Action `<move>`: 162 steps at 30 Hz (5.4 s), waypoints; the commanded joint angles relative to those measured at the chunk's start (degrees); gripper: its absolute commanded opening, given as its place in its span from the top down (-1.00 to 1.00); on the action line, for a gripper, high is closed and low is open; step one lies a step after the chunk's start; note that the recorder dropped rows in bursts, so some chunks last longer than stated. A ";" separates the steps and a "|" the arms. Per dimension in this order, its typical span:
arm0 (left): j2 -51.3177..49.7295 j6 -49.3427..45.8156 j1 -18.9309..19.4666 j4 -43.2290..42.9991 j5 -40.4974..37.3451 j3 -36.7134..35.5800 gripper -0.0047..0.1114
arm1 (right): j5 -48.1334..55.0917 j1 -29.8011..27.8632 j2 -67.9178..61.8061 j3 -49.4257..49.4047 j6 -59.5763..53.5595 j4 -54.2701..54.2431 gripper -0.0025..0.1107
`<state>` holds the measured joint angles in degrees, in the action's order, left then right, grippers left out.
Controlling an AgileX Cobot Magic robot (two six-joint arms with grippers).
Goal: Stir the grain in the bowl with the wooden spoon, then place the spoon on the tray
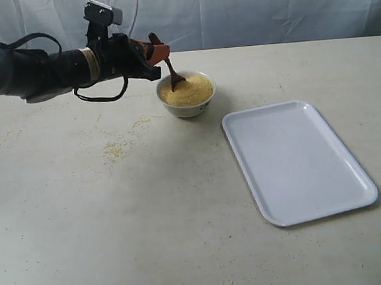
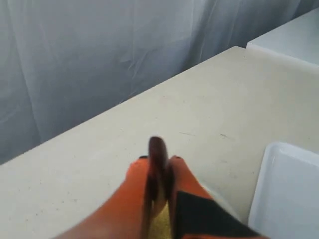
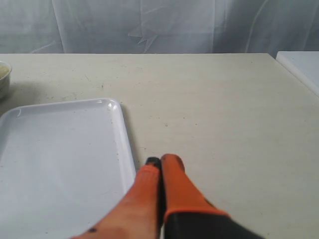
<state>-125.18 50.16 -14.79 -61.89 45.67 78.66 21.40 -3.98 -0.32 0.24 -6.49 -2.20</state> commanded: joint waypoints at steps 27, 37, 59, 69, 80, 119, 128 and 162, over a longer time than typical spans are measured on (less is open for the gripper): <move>1.29 50.04 -23.62 -4.91 -9.07 0.10 0.92 | -0.69 0.05 0.32 -0.24 -0.01 -0.23 0.97; -5.81 52.73 -24.18 5.14 -4.80 0.10 0.72 | -0.69 0.05 0.32 -0.24 -0.01 -0.23 0.97; -3.86 69.32 -24.06 -16.85 -10.96 0.10 -0.05 | -0.69 0.05 0.32 -0.24 -0.01 -0.23 0.97; -0.08 69.62 -23.25 -25.82 -14.80 0.10 0.11 | -0.69 0.05 0.32 -0.24 -0.01 -0.23 0.97; 8.48 69.50 -14.13 -32.50 -5.19 0.10 0.91 | -0.69 0.05 0.32 -0.24 -0.01 -0.23 0.97; 65.50 -52.02 7.73 63.74 -85.95 -39.28 0.92 | -0.69 0.05 0.32 -0.24 -0.01 -0.23 0.97; 87.01 -52.02 7.75 65.73 -85.56 -41.01 0.92 | -0.69 0.05 0.32 -0.24 -0.01 -0.23 0.97; 125.18 -51.78 13.19 64.33 -60.07 -78.66 0.92 | -0.69 0.05 0.32 -0.24 -0.01 -0.24 0.97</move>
<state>-0.29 -1.76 -1.65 2.69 -14.68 0.16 21.40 -3.98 -0.27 0.24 -6.49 -2.20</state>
